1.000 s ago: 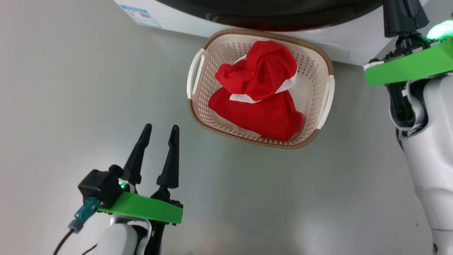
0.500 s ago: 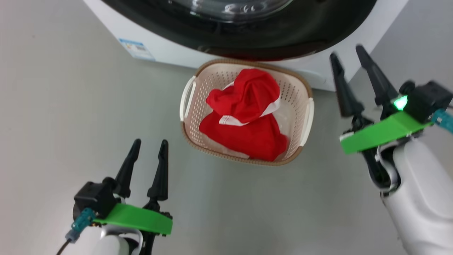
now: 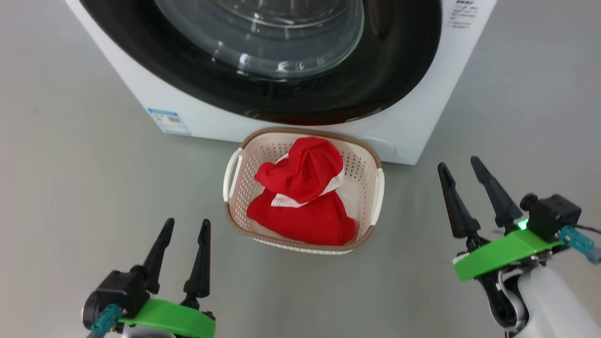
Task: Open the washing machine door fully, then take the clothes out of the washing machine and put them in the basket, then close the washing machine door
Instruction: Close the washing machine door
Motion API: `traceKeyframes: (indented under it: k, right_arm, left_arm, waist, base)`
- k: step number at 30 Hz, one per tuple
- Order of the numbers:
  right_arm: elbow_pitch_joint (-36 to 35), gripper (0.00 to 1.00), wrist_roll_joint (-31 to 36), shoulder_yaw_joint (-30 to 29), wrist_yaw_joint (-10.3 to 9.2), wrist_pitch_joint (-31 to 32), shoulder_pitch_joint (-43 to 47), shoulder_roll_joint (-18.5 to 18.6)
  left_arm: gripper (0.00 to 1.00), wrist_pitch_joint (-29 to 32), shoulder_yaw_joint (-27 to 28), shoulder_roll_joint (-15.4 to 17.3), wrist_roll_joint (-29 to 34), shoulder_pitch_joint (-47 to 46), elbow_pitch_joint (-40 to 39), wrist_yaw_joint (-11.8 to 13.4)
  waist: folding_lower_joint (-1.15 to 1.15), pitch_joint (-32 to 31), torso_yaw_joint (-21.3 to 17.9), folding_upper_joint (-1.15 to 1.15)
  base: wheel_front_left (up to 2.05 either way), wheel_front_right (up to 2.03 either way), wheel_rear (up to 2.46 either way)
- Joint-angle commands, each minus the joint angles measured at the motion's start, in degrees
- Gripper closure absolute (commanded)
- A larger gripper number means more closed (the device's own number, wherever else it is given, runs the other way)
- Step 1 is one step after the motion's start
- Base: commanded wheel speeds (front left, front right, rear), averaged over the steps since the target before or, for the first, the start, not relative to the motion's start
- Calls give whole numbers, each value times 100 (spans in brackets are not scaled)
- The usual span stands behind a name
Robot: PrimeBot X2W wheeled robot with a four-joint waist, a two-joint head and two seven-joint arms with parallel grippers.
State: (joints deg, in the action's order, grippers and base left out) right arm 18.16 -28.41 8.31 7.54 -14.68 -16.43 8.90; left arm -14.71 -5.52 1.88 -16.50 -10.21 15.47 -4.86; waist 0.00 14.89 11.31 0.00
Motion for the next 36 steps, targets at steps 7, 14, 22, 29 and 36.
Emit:
traceKeyframes:
  k: [7, 14, 22, 29, 36]
  right_arm:
    - [-199, 0, 27, -22, -5, -32, 656, -22]
    - [-304, 0, 50, -249, -5, -32, 1050, -57]
    - [-363, 0, 79, -516, -5, -32, 1389, -82]
    - [-407, 0, 99, -654, -5, -32, 1561, -89]
    - [-447, 0, 127, -784, -5, -32, 1688, -116]
  left_arm:
    - [0, -29, 393, 99, 270, 300, -234, -128]
    - [0, -29, 520, 99, 368, 489, -230, -205]
    - [0, -29, 542, 99, 429, 569, -189, -243]
    - [0, -29, 565, 99, 555, 609, -231, -254]
    - [0, -29, 582, 99, 622, 644, -220, -259]
  waist:
    - [0, -573, -409, 0]
    - [0, -747, -626, 0]
    - [0, -858, -820, 0]
    - [0, -893, -915, 0]
    - [0, -934, -999, 0]
  base:
    - [0, 0, 0]
    - [0, 0, 0]
    - [0, 0, 0]
    - [0, 0, 0]
    - [0, 0, 0]
